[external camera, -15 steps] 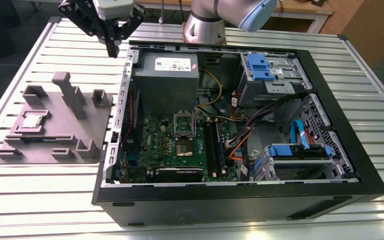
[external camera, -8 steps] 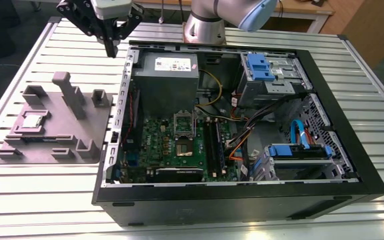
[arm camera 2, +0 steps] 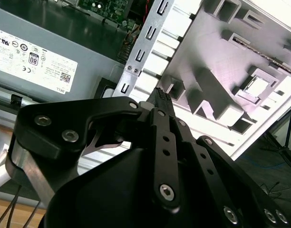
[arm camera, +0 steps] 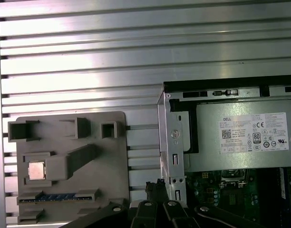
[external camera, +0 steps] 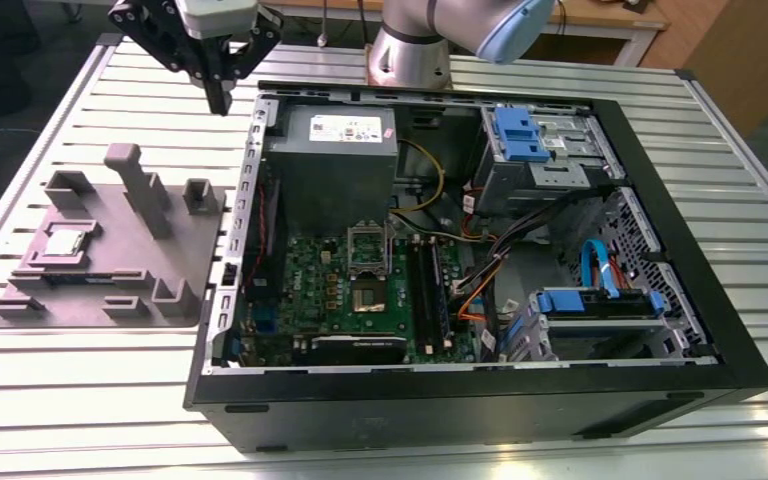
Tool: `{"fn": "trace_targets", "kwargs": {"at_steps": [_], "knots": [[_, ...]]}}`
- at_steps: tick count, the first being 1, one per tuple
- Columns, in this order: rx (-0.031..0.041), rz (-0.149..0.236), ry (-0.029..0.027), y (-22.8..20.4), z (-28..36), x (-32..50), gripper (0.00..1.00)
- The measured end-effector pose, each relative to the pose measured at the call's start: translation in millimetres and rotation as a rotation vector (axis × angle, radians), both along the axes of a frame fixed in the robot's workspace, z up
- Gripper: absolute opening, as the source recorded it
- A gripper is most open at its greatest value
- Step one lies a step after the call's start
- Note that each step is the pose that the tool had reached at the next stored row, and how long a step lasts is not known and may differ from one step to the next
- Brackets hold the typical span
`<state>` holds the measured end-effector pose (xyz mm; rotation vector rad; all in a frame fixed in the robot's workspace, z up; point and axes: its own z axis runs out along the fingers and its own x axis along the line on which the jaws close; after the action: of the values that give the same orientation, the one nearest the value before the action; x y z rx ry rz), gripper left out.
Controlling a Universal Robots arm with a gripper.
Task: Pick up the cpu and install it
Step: 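Reach for the cpu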
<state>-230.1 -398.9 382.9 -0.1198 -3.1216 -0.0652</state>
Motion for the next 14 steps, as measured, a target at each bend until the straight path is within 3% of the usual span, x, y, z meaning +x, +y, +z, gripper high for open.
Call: {"fn": "trace_targets", "kwargs": {"at_steps": [14], "knots": [[0.0000,0.000,0.0000,0.0,-0.1,-12.2,0.10]]}}
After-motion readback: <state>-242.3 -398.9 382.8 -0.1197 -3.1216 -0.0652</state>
